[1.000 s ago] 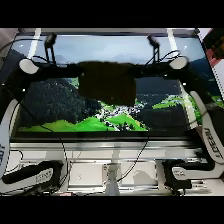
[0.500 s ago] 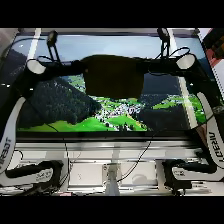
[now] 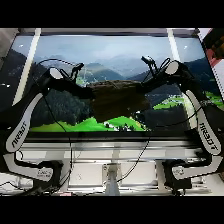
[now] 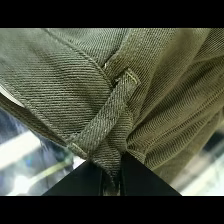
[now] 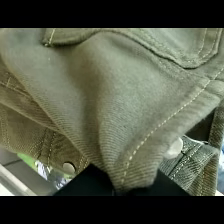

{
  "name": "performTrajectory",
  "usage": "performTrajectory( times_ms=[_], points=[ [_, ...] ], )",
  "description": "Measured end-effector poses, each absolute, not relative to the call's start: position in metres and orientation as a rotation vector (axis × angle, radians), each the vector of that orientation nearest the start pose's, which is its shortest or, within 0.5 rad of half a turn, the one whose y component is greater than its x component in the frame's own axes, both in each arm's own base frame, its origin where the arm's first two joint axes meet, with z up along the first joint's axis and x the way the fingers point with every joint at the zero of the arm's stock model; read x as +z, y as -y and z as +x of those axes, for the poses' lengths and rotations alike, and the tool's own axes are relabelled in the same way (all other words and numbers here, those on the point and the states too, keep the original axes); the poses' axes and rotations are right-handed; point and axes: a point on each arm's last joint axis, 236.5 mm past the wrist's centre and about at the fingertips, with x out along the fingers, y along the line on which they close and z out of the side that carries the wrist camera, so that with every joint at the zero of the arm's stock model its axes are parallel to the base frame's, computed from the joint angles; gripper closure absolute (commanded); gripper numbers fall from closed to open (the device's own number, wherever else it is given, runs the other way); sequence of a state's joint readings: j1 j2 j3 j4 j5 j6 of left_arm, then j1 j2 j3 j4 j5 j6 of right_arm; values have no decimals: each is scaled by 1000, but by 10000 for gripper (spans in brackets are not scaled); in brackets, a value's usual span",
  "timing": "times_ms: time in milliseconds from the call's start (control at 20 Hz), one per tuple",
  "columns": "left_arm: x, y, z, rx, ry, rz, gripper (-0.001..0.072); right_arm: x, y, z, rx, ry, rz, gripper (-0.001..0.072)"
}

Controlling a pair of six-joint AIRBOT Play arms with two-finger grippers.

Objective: Fold the clothes and pants, and hang the long-sleeved shirts on hangers.

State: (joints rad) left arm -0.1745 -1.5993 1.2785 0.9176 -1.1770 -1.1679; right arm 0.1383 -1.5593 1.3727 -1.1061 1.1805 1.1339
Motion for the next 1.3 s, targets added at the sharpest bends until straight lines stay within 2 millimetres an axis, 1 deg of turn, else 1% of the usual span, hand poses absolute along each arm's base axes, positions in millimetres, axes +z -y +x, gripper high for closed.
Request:
performTrajectory(
  times_ms=[100,150,200,250,300,350,400,450,500,550,600,700,800,900,950,1050,1100,1200,1300],
  points=[
    [-39,203,380,-729,-1394,-211,668,-13,-156,418,636,-1264,-20,677],
    [-40,204,379,-731,-1398,-213,668,-13,-155,419,633,-1260,-23,663],
    [-40,204,379,-732,-1400,-217,650,-13,-154,421,628,-1254,-24,499],
    [-41,203,379,-730,-1401,-212,540,-13,-152,426,615,-1239,-30,243],
    [-44,200,380,-722,-1403,-195,278,-13,-149,430,600,-1225,-44,132],
    [-46,197,381,-713,-1401,-187,23,-12,-149,436,592,-1204,-39,133],
    [-46,198,385,-708,-1388,-189,-6,-11,-149,440,586,-1186,-35,134],
    [-46,198,387,-704,-1381,-191,-6,-9,-150,445,578,-1167,-34,135],
    [-46,196,389,-697,-1376,-187,-6,-7,-149,450,566,-1147,-31,163],
    [-46,195,391,-688,-1368,-188,-6,-5,-146,454,549,-1131,-34,163],
    [-44,192,393,-680,-1362,-196,-5,-3,-141,459,526,-1114,-32,163],
    [-36,182,396,-654,-1355,-221,-4,6,-127,466,477,-1087,-20,163],
    [-19,165,400,-623,-1329,-249,57,19,-97,472,406,-1063,-2,163],
    [3,144,401,-589,-1283,-271,55,34,-62,470,339,-1054,31,163],
    [14,135,398,-571,-1264,-288,52,41,-42,467,302,-1052,48,163],
    [24,129,379,-563,-1252,-334,49,52,-8,456,242,-1066,84,163],
    [22,130,366,-563,-1261,-361,48,55,6,451,217,-1075,102,163],
    [10,141,336,-564,-1281,-449,48,57,28,440,178,-1099,134,163],
    [-9,159,309,-570,-1284,-529,49,58,40,432,158,-1113,156,163]
  ],
)
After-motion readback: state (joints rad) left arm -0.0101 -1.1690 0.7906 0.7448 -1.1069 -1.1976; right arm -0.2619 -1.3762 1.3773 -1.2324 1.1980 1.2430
